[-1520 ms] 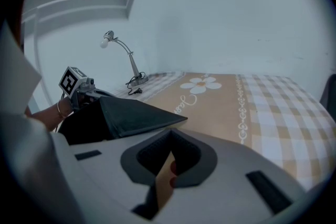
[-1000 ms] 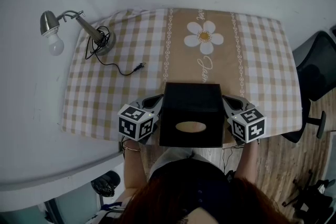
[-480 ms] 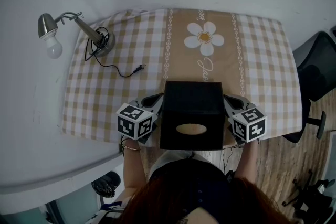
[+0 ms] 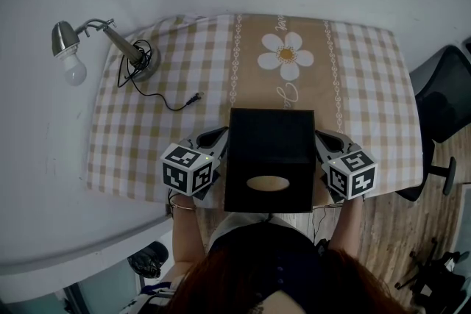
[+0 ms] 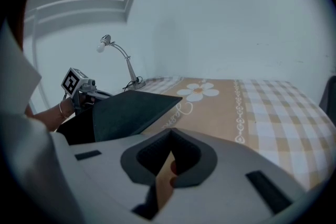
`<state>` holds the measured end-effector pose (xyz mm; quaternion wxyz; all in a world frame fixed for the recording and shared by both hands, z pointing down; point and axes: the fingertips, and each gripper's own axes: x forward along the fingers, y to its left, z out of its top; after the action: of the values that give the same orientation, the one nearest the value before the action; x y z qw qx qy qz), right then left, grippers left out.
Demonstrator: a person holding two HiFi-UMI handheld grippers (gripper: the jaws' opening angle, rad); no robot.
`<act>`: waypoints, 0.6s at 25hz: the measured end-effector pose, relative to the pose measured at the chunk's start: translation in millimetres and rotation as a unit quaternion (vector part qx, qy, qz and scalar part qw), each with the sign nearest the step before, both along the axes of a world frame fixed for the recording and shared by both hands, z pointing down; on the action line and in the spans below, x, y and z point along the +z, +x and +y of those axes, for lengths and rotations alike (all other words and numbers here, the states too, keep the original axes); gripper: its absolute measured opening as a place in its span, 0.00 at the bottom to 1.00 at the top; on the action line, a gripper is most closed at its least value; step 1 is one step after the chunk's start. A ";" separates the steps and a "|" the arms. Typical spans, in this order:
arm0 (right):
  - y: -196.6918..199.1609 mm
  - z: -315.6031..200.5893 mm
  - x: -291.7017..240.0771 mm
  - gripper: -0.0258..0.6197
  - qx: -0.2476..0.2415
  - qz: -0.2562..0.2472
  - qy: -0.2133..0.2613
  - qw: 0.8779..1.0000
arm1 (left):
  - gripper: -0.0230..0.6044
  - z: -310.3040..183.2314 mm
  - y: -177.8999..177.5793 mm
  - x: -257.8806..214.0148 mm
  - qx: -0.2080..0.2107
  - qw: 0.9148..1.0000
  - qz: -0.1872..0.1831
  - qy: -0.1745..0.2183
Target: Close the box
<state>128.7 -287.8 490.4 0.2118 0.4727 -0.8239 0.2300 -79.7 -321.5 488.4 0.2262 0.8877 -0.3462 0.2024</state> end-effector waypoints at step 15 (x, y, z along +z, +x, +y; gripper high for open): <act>1.2 -0.8 -17.9 0.07 0.008 0.011 0.022 1.000 | 0.08 -1.2 -1.4 -20.7 -0.015 1.000 0.004 0.027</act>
<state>129.9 -288.6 472.6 0.2088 0.4863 -0.8225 0.2084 -81.1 -322.7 467.6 0.2065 0.8889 -0.3640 0.1863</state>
